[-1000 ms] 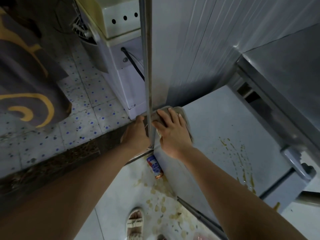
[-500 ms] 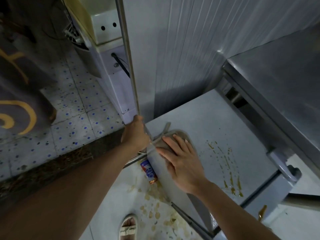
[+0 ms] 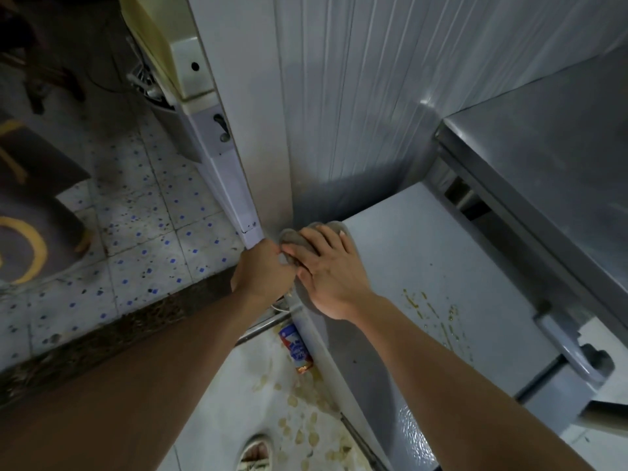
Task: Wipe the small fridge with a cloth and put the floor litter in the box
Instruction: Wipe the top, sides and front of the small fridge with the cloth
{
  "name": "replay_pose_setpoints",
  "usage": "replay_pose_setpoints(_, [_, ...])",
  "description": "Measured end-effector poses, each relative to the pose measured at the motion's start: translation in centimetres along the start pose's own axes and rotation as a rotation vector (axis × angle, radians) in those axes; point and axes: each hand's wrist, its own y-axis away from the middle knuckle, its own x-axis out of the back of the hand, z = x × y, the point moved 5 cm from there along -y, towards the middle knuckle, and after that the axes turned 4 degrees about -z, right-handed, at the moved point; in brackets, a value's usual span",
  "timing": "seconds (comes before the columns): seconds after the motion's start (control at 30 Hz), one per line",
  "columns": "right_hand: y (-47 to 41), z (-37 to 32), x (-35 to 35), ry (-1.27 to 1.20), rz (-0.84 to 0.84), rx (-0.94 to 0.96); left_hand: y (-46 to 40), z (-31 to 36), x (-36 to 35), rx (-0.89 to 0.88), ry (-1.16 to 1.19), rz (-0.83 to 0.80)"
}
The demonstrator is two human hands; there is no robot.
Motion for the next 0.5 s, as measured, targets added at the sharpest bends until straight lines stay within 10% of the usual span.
replay_pose_setpoints(0.33, [-0.3, 13.8, 2.4, 0.007, 0.015, -0.394, 0.3, 2.9, -0.5, -0.075, -0.173, 0.014])
replay_pose_setpoints(0.5, [2.0, 9.4, 1.9, -0.042, 0.082, -0.276, -1.0, 6.1, -2.9, -0.129, -0.119, -0.142])
